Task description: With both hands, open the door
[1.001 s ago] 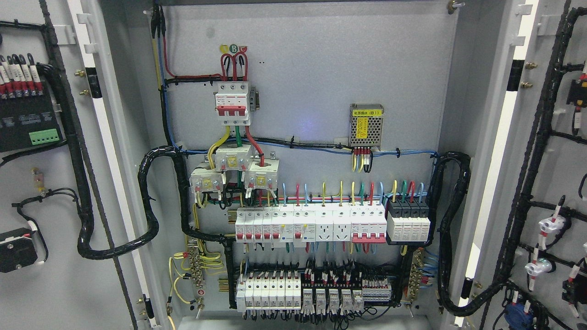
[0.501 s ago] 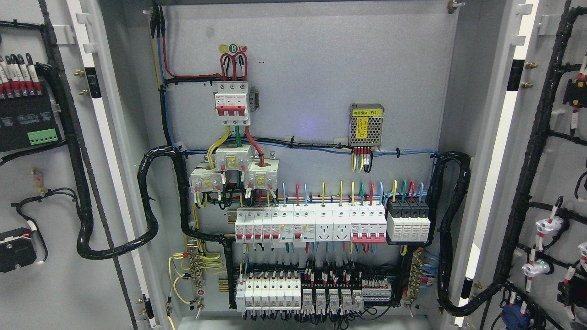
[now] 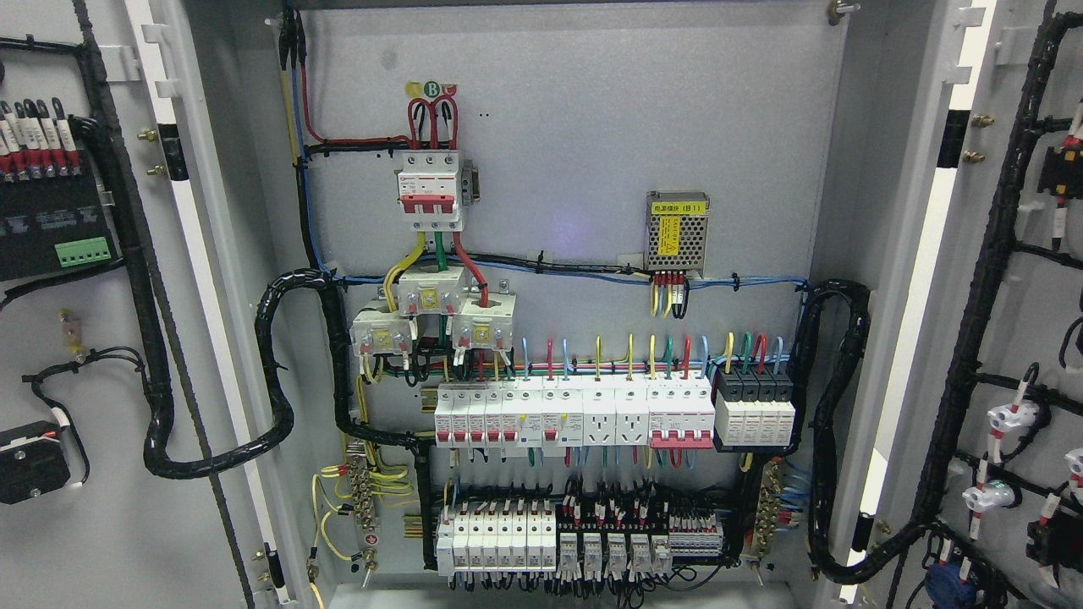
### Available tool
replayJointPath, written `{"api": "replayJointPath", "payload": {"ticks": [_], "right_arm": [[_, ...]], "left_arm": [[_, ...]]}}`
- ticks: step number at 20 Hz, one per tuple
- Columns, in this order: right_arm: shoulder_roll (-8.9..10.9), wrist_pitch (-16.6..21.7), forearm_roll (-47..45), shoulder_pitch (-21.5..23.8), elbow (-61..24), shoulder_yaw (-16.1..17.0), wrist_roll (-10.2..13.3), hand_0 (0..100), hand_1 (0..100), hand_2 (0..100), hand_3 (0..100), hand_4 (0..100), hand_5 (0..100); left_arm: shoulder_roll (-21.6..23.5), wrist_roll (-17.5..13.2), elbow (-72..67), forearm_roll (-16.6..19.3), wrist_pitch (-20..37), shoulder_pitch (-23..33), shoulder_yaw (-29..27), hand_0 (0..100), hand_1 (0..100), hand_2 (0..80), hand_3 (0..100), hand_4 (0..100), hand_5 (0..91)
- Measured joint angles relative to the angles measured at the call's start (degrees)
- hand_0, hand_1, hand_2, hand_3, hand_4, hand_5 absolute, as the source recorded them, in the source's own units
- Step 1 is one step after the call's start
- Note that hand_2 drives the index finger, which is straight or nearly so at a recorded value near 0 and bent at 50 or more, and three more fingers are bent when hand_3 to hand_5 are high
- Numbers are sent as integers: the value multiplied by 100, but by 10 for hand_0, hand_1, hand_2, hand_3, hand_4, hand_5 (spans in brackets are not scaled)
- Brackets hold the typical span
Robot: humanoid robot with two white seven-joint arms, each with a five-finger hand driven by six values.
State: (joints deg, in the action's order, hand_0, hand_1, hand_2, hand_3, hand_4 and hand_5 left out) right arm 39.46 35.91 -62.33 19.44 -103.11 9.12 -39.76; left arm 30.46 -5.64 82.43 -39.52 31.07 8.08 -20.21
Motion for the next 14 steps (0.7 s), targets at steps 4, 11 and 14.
{"api": "replayJointPath", "payload": {"ticks": [4,11,14], "right_arm": [[-7,0,24,-5,-77,-245,9,0,0,0,0,0,0],[-80,1,311,-12,-155,-729,25,0,0,0,0,0,0],[-170,1,561,-6,-164,-970,44,0,0,0,0,0,0]], "left_arm": [[-15,-12,306,-52,15,269,22,0,0,0,0,43,0],[-32,-29,872,-109,39,708,87,0,0,0,0,43,0],[-41,-31,1118,-113,55,903,176,0,0,0,0,43,0]]}}
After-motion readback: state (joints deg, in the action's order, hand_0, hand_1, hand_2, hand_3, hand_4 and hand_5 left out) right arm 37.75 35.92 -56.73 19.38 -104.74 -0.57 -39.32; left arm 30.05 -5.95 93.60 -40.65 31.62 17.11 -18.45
